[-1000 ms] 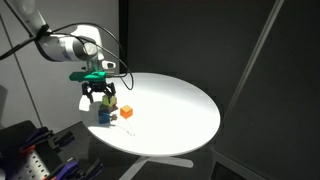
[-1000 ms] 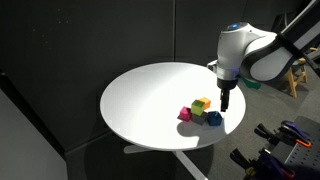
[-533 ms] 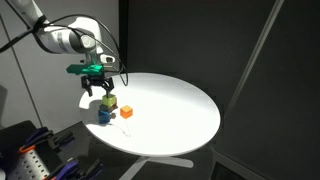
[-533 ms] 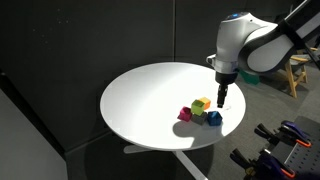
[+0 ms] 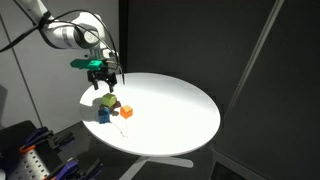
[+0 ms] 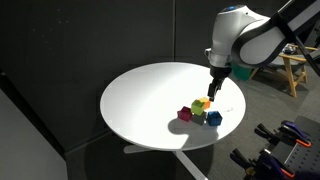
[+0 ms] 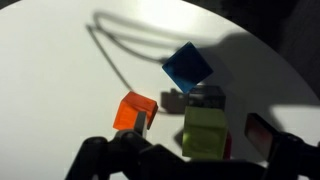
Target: Pick up the green block and put it on the blue block, pick up the lime green block and put it on the orange block, pick up the pink block and put it on the lime green block
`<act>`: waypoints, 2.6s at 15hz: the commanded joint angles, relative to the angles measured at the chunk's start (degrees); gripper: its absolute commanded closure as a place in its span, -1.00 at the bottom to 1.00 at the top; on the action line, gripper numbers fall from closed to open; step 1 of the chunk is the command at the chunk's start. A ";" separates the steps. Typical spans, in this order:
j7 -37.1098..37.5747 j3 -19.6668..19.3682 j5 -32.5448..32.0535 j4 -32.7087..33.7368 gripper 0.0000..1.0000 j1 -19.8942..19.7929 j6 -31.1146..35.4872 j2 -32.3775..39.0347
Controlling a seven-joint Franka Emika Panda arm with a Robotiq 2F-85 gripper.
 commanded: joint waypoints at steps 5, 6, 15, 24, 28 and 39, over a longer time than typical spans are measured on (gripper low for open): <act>1.85 -0.40 -1.85 5.37 -1.00 0.58 5.08 7.28; 1.70 -0.51 -1.82 6.00 -1.00 0.71 5.41 8.32; 1.12 -1.32 -2.32 10.56 -1.00 2.88 5.35 15.23; 0.85 -2.40 -3.08 12.56 -1.00 4.00 5.26 18.03; 1.23 -2.99 -3.91 12.88 -0.17 4.41 4.96 18.43; -1.23 -1.87 -4.25 8.92 0.44 4.74 0.55 12.03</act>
